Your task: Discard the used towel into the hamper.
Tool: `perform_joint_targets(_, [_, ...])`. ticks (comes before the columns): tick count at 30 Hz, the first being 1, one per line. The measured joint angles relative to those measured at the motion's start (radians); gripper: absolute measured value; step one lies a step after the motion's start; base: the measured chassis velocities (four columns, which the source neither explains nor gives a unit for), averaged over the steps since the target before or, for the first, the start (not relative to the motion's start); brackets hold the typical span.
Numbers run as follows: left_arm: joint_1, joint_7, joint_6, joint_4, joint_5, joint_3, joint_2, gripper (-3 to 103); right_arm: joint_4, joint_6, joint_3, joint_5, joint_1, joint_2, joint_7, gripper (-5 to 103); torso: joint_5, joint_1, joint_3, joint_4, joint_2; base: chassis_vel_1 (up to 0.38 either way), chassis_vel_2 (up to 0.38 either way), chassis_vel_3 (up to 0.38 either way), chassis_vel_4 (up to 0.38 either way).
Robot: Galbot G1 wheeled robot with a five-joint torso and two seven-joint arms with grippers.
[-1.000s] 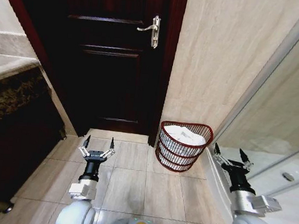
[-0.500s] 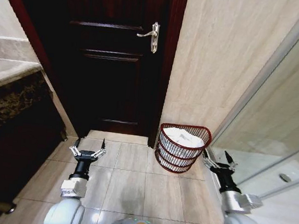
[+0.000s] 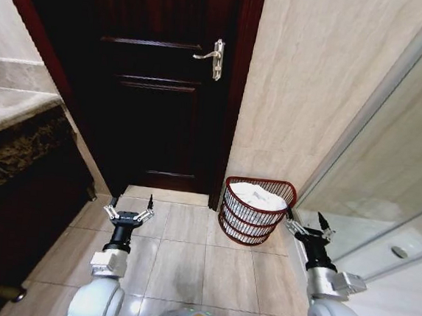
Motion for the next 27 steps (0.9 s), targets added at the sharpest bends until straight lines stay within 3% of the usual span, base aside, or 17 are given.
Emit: perform_joint_targets(27, [0.004,-0.011,0.012,-0.040,0.018,0.009,-0.034,100,0.016,-0.009,-0.010,0.034,0.013,-0.027,-0.014,100,0.0001,0.036,0.070,0.0000,0.107,0.000,0.000,0.000,0.000])
